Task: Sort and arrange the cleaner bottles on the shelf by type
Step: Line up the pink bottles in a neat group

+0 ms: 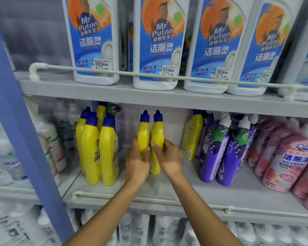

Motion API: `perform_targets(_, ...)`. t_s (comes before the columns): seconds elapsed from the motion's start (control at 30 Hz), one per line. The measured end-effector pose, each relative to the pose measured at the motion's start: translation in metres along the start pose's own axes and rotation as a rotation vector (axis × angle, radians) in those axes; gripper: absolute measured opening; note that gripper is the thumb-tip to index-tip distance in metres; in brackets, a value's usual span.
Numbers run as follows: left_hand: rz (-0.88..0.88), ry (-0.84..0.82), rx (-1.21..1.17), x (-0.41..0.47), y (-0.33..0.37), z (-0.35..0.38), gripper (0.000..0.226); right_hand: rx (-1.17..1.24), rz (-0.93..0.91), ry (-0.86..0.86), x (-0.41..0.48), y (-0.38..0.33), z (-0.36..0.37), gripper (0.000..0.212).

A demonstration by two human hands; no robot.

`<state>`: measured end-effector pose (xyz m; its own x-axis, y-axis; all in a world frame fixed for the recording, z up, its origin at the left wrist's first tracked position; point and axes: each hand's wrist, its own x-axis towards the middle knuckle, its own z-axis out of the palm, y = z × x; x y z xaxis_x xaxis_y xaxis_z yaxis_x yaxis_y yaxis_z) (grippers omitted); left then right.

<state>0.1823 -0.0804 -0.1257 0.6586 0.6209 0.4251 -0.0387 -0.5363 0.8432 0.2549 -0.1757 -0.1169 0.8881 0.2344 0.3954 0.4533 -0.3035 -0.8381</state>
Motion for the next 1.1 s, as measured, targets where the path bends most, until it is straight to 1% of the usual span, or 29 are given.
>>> perform_targets(0.1,0.006,0.028,-0.016,0.015,-0.002,0.009,0.047,0.043,0.011,-0.039,0.021,0.004,0.015,0.027)
perform_targets(0.2,-0.05,0.077,0.017,0.031,-0.005,0.016,0.045,0.068,-0.024,-0.077,0.037,0.008,0.025,0.021)
perform_targets(0.27,-0.055,0.097,-0.006,0.043,-0.005,0.019,0.042,0.044,-0.026,-0.093,0.048,0.01,0.03,0.024)
perform_targets(0.37,0.016,0.105,-0.034,0.059,-0.007,0.019,0.037,0.074,0.015,-0.119,0.067,0.012,0.038,0.03)
perform_targets(0.57,0.008,0.083,-0.006,0.08,-0.021,0.016,0.038,0.121,0.039,-0.156,0.084,0.013,0.047,0.027)
perform_targets(0.7,-0.025,0.075,0.039,0.088,-0.029,0.016,0.043,0.152,0.052,-0.128,0.088,0.018,0.054,0.024)
perform_targets(0.77,0.01,0.152,0.136,0.09,-0.027,0.018,0.054,0.144,0.035,-0.121,0.089,0.02,0.055,0.029)
perform_targets(0.87,0.162,0.422,0.234,0.096,-0.007,0.018,0.06,0.124,0.028,-0.139,0.091,0.021,0.054,0.026)
perform_targets(0.93,0.24,0.51,0.228,0.106,0.018,0.009,0.064,0.121,0.029,-0.156,0.093,0.021,0.052,0.026)
perform_targets(0.97,0.235,0.523,0.199,0.117,0.025,0.006,0.066,0.115,0.028,-0.164,0.094,0.021,0.052,0.024)
perform_targets(1.0,0.193,0.527,0.153,0.128,0.031,0.002,0.068,0.114,0.027,-0.173,0.094,0.021,0.051,0.022)
perform_targets(1.03,0.125,0.531,0.093,0.139,0.032,-0.001,0.069,0.119,0.026,-0.182,0.094,0.021,0.051,0.021)
perform_targets(1.1,-0.02,0.527,0.003,0.153,0.029,-0.004,0.07,0.135,0.021,-0.191,0.093,0.022,0.051,0.027)
